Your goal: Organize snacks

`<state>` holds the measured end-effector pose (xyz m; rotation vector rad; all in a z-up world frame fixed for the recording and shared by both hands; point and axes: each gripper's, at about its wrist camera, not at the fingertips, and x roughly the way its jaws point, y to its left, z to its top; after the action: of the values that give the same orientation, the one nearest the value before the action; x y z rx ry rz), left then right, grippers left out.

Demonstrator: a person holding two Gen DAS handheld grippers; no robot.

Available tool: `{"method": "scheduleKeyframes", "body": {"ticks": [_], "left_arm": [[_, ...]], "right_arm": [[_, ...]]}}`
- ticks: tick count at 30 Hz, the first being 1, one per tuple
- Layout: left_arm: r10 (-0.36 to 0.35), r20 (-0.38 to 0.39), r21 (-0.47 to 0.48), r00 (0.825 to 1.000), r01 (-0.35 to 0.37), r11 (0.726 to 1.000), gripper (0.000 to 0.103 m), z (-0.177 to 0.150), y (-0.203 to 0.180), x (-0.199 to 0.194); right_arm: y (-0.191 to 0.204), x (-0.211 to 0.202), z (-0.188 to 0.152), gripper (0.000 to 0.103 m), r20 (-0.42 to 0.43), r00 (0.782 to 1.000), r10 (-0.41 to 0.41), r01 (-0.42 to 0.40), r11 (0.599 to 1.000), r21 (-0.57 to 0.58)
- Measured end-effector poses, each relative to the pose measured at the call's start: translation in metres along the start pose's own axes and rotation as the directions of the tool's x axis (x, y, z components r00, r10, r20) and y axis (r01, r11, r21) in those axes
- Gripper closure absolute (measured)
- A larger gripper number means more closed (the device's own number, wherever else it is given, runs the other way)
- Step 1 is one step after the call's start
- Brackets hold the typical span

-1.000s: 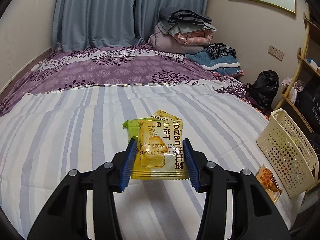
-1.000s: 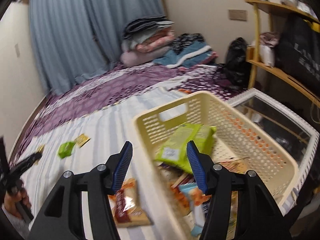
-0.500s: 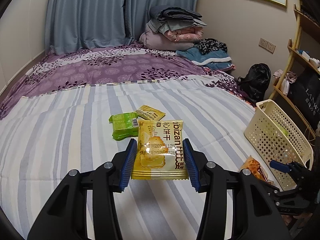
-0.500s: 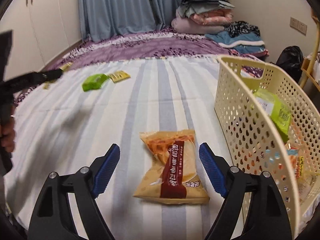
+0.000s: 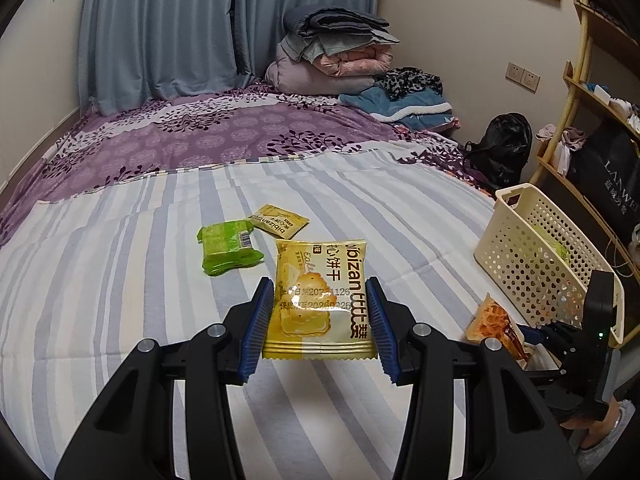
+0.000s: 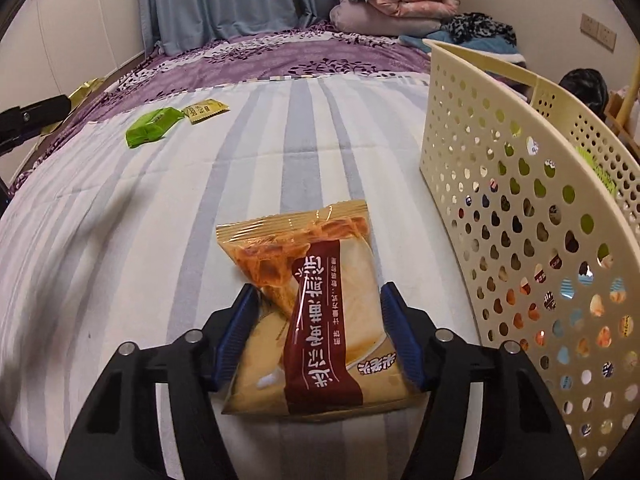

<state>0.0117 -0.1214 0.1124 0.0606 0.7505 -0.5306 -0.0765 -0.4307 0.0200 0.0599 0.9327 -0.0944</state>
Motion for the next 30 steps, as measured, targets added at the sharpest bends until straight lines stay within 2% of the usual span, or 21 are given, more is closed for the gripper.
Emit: {"method": "scheduleKeyframes", "body": {"ticks": [4, 11, 16, 23, 26, 30], "left_arm": [[-0.002, 0.002, 0.009, 1.000, 0.002, 1.000, 0.055, 0.001, -0.006, -0.001], [-0.008, 0.019, 0.022, 1.000, 0.007, 1.000, 0.055, 0.004, -0.012, -0.009], [-0.017, 0.035, 0.044, 0.999, 0.015, 0.999, 0.055, 0.008, -0.021, -0.016], [-0.037, 0.052, 0.083, 0.998, 0.033, 0.996, 0.055, 0.013, -0.039, -0.024], [-0.047, 0.056, 0.102, 0.997, 0.041, 0.994, 0.055, 0.014, -0.048, -0.026], [-0.059, 0.057, 0.131, 0.997, 0.052, 0.990, 0.055, 0.017, -0.063, -0.027]], "right_arm": [[0.003, -0.011, 0.003, 0.051, 0.021, 1.000, 0.019, -0.019, 1.000, -0.012], [0.009, -0.050, 0.015, 0.052, 0.116, 0.992, 0.046, -0.043, 0.999, -0.031], [-0.002, -0.090, 0.029, 0.052, 0.221, 0.975, 0.033, -0.031, 0.999, -0.009], [-0.045, -0.132, 0.037, 0.052, 0.312, 0.949, -0.048, 0.027, 0.997, 0.071], [-0.071, -0.138, 0.037, 0.052, 0.314, 0.943, -0.110, 0.075, 0.990, 0.123], [-0.106, -0.136, 0.037, 0.052, 0.286, 0.947, -0.147, 0.090, 0.975, 0.203]]}}
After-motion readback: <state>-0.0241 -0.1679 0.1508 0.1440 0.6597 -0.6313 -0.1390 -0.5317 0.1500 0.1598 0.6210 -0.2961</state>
